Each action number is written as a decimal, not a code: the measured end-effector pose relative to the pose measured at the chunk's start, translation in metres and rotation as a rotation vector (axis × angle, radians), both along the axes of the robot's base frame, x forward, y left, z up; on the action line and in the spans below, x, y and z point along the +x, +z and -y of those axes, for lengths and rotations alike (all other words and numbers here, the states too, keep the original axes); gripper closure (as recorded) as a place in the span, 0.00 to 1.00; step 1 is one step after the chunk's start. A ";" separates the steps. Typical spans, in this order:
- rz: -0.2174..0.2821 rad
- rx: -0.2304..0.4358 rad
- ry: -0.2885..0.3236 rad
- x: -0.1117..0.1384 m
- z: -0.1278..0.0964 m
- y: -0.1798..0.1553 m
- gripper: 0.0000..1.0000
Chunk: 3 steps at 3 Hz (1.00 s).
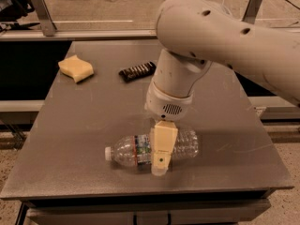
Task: Knock water bottle over
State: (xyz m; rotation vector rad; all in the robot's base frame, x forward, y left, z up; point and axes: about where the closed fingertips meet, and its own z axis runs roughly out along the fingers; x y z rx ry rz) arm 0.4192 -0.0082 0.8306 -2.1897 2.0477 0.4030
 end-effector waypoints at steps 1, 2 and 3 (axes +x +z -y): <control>0.042 0.065 -0.018 0.006 0.022 0.019 0.00; 0.138 0.104 -0.071 0.016 0.071 0.052 0.00; 0.138 0.104 -0.071 0.016 0.071 0.052 0.00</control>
Offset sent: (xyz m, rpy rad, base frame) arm 0.0260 -0.1276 0.0922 0.1450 -0.2386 -0.1393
